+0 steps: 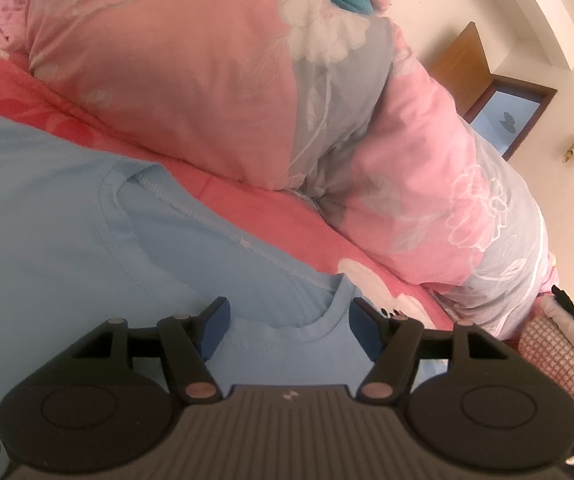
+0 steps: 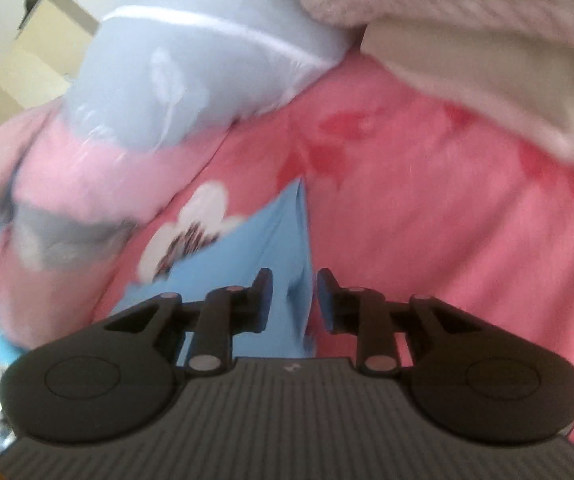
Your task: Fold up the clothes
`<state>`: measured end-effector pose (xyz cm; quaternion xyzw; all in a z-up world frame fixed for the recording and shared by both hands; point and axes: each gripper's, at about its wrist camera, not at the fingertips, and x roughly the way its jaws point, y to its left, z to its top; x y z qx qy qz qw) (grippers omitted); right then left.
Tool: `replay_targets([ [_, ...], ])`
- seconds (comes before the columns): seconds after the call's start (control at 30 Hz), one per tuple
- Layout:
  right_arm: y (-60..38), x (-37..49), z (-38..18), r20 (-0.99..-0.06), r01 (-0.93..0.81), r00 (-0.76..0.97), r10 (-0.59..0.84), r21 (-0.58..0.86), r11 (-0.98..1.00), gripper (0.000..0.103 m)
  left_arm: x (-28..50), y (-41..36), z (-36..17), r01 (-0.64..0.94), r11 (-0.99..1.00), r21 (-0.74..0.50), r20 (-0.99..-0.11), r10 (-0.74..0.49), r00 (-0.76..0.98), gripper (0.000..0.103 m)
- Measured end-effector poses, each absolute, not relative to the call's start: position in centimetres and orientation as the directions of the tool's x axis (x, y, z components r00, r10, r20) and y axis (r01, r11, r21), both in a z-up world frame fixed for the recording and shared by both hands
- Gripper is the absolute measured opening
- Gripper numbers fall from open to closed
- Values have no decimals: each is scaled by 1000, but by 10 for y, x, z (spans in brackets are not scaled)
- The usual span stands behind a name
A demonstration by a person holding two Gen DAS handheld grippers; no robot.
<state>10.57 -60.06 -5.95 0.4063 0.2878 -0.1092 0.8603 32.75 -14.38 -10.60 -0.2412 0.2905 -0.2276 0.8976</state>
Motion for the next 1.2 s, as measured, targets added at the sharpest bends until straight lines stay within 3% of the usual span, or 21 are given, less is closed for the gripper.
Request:
replay_targets([
  [0.2, -579, 88, -58, -553, 299, 826, 107, 591, 749, 24, 296, -191, -73, 469, 799, -376, -433, -599, 674, 69],
  [0.4, -588, 97, -72, -513, 233, 847, 139, 593, 771, 24, 244, -288, -65, 757, 640, -130, -566, -675, 473, 69],
  [0.5, -595, 97, -80, -490, 210, 858, 155, 609, 765, 21, 224, -319, -77, 812, 581, -60, -604, -668, 434, 69],
  [0.6, -598, 95, -84, -462, 165, 868, 181, 612, 774, 8, 218, -327, -87, 807, 588, -58, -621, -654, 432, 69],
  [0.7, -597, 95, -85, -442, 126, 872, 212, 620, 775, 4, 219, -326, -87, 804, 590, -73, -617, -660, 429, 70],
  [0.9, -605, 88, -89, -383, 99, 894, 232, 674, 732, 9, 214, -325, -91, 801, 594, -70, -605, -664, 439, 71],
  [0.97, -610, 85, -91, -354, 88, 904, 239, 702, 707, 17, 215, -324, -91, 801, 593, -75, -604, -667, 437, 71],
  [1.2, -599, 84, -90, -380, 61, 894, 237, 628, 776, 17, 215, -324, -92, 802, 593, -75, -602, -667, 438, 73],
])
